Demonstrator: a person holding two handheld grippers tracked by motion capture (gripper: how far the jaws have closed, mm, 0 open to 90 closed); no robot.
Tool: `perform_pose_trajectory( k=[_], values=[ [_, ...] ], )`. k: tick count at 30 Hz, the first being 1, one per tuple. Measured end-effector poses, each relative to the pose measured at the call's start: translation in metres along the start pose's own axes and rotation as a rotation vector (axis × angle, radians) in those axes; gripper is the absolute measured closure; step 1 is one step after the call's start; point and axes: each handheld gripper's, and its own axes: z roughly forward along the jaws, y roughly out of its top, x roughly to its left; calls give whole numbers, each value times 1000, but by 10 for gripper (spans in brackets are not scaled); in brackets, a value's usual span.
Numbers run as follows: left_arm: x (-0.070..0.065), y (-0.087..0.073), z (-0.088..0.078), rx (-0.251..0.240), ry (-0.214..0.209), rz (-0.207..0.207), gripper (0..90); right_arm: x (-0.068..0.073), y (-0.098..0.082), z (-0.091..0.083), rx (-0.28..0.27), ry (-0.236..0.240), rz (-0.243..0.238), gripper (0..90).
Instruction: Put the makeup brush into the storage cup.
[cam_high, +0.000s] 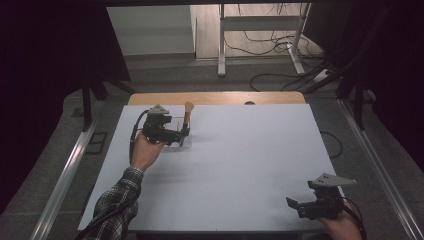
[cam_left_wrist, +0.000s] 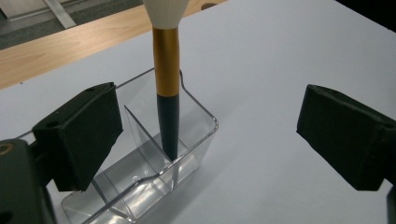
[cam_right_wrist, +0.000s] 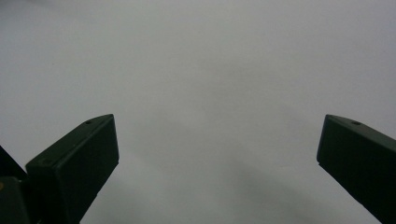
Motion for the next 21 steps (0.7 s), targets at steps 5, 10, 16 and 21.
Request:
perform_pose_trajectory(
  k=[5,10,16,21],
  values=[
    [-3,-2,-2,6,0,15,49,-1,0,-1,-5,2,4,0],
    [-7,-4,-3,17,4,30,35,-1,0,-1,-2,4,-6,0],
    [-11,-6,-5,31,10,58,25,0,0,-1,-2,15,-12,0],
    [-11,-10,-10,24,-2,54,19,0,1,-1,-5,16,-15,0]
  ],
)
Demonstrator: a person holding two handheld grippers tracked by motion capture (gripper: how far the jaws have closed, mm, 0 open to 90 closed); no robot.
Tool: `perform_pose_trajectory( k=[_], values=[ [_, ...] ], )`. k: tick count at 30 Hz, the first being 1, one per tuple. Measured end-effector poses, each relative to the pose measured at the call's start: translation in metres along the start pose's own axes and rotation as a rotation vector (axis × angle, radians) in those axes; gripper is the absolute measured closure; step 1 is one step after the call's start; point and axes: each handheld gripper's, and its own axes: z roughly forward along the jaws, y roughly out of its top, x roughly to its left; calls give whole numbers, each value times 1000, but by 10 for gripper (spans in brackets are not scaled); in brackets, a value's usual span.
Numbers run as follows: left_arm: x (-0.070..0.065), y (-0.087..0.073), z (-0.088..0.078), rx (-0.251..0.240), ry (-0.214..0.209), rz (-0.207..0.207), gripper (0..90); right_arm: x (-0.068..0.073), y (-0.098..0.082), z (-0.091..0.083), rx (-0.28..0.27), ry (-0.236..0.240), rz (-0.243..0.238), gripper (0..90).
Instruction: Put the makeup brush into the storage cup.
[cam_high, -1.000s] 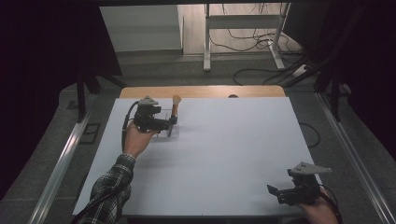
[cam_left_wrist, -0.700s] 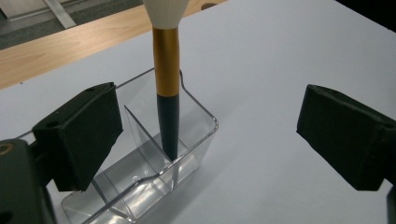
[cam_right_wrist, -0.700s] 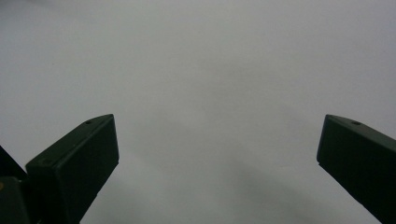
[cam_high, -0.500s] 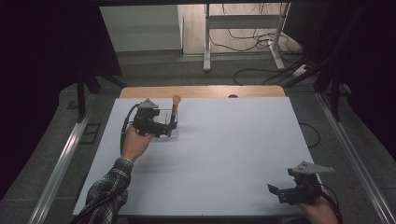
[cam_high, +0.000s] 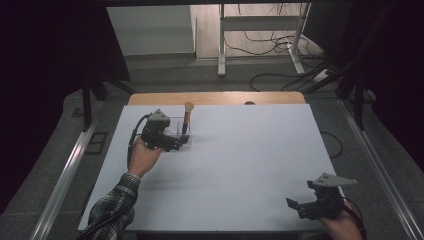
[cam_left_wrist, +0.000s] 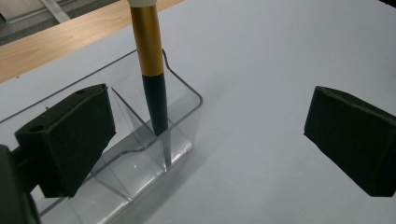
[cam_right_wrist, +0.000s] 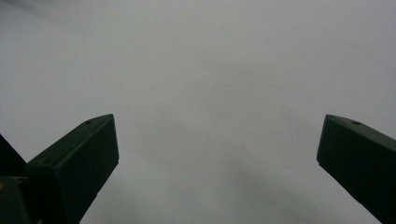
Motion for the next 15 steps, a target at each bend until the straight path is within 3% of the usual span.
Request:
perform_pose_trajectory(
  k=[15],
  values=[
    [-4,-11,-10,-17,-18,-6,11,0,0,1,2,5,-6,0]
  ],
)
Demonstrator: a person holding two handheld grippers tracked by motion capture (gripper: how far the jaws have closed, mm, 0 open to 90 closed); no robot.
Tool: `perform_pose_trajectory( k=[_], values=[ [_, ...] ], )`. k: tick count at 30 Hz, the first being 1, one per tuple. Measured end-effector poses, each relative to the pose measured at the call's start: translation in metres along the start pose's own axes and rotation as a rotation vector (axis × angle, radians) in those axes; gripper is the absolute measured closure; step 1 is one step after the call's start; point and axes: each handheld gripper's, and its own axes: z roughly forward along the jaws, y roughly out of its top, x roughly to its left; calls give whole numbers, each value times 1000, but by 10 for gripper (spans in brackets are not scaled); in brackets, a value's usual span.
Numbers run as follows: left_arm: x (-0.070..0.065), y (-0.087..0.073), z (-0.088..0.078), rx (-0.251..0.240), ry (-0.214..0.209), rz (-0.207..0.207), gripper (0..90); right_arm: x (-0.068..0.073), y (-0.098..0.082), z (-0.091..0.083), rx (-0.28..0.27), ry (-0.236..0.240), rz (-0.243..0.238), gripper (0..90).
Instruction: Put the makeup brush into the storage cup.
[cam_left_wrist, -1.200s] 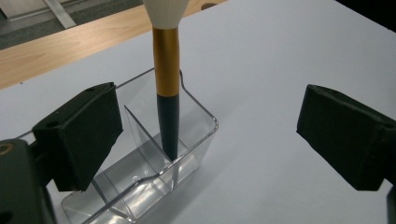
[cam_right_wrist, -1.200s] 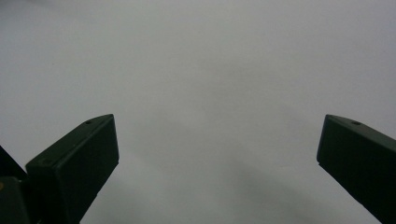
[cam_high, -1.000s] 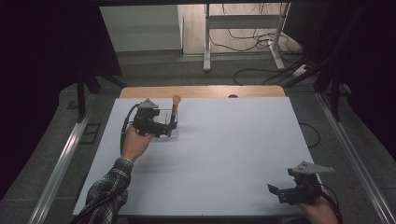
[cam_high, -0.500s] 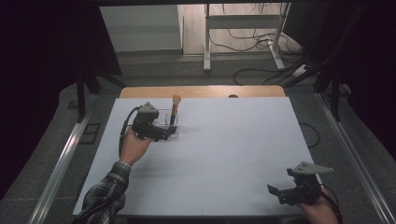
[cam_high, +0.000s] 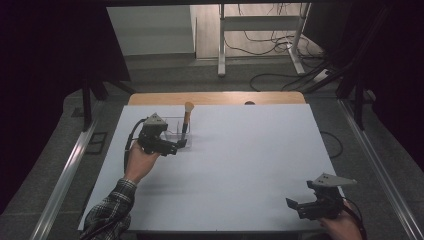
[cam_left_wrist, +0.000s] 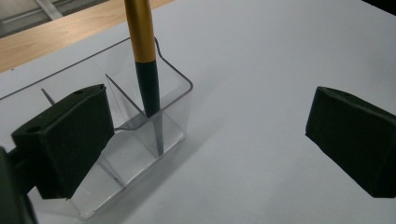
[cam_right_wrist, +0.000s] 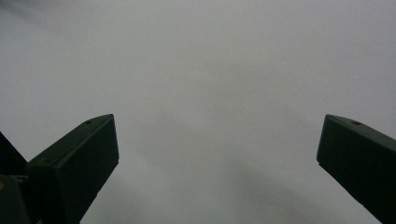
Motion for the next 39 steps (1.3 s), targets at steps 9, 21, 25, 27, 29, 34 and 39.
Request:
perform_pose_trajectory(
  k=[9,21,25,27,29,34,39],
  values=[
    [0,-12,-3,-13,-16,0,11,0,0,0,3,-3,-6,0],
    [-3,-23,-3,-29,-18,1,12,1,0,0,-1,-3,-6,0],
    [-5,-24,-4,-33,-20,-1,12,1,0,0,-2,-4,-6,0],
    [-6,-24,-4,-30,-23,2,12,1,0,0,-2,-3,-6,0],
    [-7,-25,-5,-24,-23,5,12,1,0,0,-2,-4,-7,0],
    [-8,-28,-6,-17,-25,4,12,1,0,0,-3,-4,-5,0],
    [-9,-32,-9,-16,-25,1,13,1,0,0,-3,-4,-6,0]
  ],
)
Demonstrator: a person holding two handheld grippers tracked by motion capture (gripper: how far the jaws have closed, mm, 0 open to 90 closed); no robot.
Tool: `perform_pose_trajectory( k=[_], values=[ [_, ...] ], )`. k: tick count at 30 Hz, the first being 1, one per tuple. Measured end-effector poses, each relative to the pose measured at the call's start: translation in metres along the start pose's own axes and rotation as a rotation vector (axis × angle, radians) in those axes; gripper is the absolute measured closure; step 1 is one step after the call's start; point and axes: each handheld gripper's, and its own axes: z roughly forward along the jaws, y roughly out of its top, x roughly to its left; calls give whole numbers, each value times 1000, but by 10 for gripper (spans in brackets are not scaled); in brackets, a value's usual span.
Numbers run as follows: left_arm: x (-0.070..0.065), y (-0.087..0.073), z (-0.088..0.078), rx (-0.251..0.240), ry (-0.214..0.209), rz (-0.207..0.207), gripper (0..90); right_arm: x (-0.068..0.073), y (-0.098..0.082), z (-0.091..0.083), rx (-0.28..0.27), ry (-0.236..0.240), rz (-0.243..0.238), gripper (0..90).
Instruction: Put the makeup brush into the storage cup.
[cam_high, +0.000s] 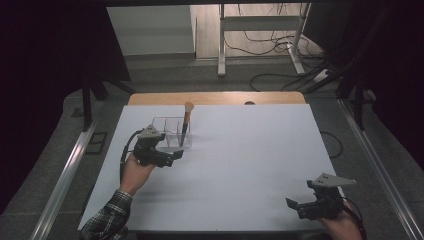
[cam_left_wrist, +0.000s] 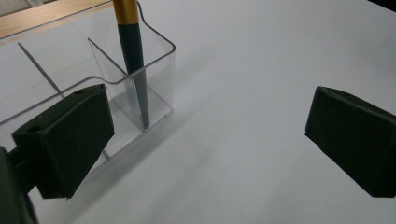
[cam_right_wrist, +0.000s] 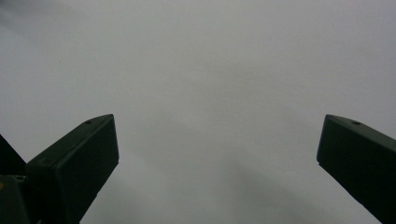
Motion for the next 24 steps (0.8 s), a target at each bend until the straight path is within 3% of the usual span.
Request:
perform_pose_trajectory(
  k=[24],
  values=[
    [-10,-14,-15,2,-2,4,13,0,0,-1,-4,-2,-4,0]
  ],
)
